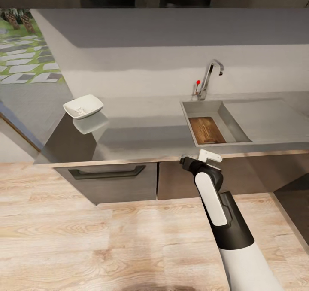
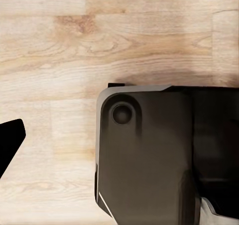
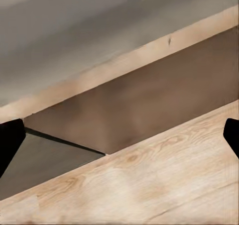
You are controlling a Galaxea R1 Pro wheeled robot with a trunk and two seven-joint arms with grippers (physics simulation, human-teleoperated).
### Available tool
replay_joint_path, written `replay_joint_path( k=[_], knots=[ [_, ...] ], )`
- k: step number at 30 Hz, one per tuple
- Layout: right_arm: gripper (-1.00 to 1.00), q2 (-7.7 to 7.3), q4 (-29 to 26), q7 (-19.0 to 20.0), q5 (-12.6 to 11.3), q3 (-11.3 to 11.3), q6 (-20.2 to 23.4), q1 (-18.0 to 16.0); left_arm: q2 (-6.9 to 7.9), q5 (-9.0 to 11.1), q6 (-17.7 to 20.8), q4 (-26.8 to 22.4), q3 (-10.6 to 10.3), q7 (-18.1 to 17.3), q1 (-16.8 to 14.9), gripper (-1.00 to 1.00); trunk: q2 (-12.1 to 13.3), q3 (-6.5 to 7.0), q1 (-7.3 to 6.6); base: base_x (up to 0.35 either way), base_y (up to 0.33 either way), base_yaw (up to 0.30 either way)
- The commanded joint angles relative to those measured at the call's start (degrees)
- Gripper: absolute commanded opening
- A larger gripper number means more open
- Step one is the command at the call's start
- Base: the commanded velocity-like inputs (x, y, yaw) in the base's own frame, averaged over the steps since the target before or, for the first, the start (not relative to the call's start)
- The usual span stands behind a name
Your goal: In the kitchen, take the Vidalia onion out of the sink, dice it on the chopping board with the paring knife, put the diced onion into the bowl on the countertop, then place both the paring knife and the chopping board into the sink.
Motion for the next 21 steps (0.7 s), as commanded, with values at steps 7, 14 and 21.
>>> replay_joint_path(
  k=[7,14,21],
  knots=[
    [1.00,-3.84,0.8,3.5,0.4,0.0,-4.2,1.9,0.09,0.6,-0.1,-0.1,-0.3,0.3,0.0,1.00,-0.1,-0.08,0.03,-0.001,0.000,0.000],
    [1.00,-10.34,7.9,12.4,1.2,2.6,-12.6,6.4,0.09,0.6,-0.1,-0.1,-0.3,0.3,0.0,1.00,-0.1,-0.08,0.03,0.000,0.000,0.000],
    [1.00,-12.35,28.5,22.0,8.1,9.4,-32.4,7.2,0.09,0.6,-0.1,-0.1,-0.2,0.3,0.0,1.00,-0.1,-0.08,0.03,0.000,0.000,0.000]
  ],
)
